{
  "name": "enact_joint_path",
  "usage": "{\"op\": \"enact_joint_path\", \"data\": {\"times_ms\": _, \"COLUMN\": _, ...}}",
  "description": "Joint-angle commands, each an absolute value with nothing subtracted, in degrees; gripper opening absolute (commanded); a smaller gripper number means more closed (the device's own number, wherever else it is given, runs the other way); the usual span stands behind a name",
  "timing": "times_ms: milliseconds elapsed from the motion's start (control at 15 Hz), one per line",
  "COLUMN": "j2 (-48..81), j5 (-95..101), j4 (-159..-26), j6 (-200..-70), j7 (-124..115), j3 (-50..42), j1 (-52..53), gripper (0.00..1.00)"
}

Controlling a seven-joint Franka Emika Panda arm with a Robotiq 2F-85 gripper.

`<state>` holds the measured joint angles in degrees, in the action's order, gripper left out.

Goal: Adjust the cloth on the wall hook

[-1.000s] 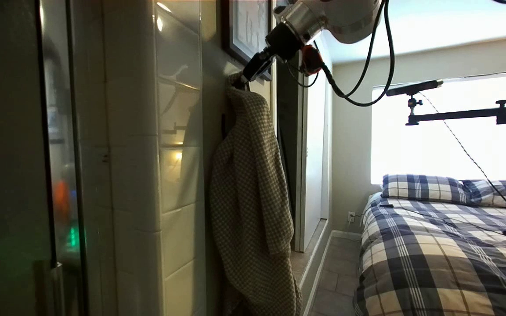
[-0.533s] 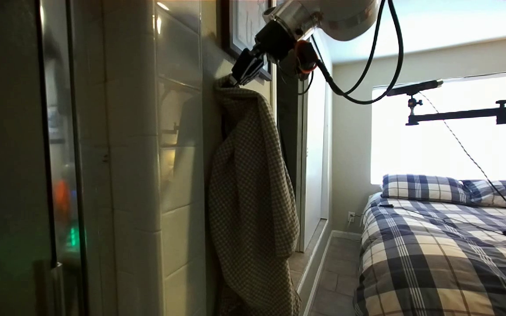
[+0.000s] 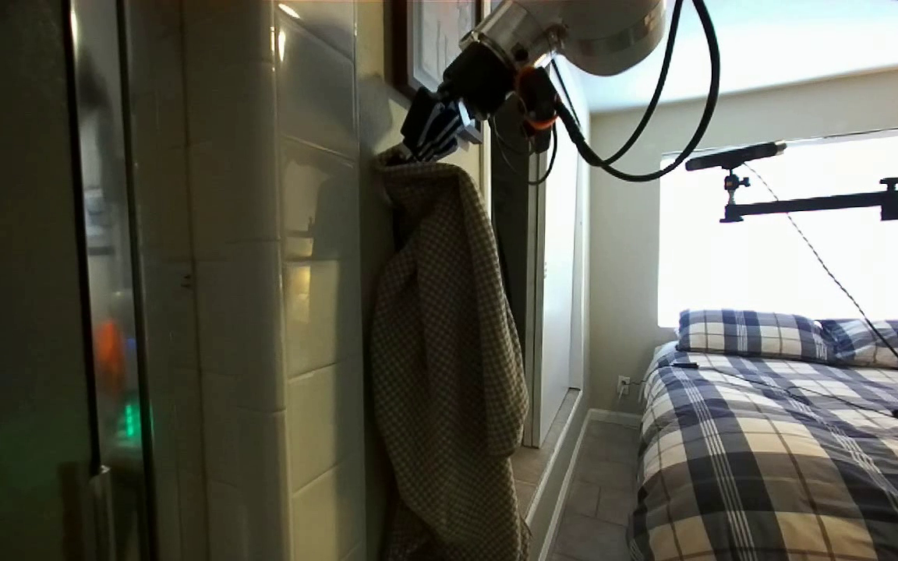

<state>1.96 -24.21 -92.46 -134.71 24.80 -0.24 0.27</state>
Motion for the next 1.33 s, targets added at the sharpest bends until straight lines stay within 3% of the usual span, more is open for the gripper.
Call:
{"op": "enact_joint_path", "data": {"times_ms": 0, "j2": 1.9, "j5": -23.72, "j4": -93.41, "j6": -133.6, "j7": 21.28, "j3": 0.58, "j1": 0.34, "gripper": 0.31}}
{"op": "enact_joint_path", "data": {"times_ms": 133, "j2": 1.74, "j5": -23.63, "j4": -93.23, "j6": -133.53, "j7": 21.3, "j3": 0.7, "j1": 0.27, "gripper": 0.38}}
{"op": "enact_joint_path", "data": {"times_ms": 733, "j2": -3.95, "j5": -17.38, "j4": -94.02, "j6": -128.6, "j7": 19.22, "j3": 0.16, "j1": 0.22, "gripper": 0.98}}
{"op": "enact_joint_path", "data": {"times_ms": 1267, "j2": -7.57, "j5": -17.21, "j4": -94.08, "j6": -121.15, "j7": 19.7, "j3": -0.35, "j1": 0.72, "gripper": 1.0}}
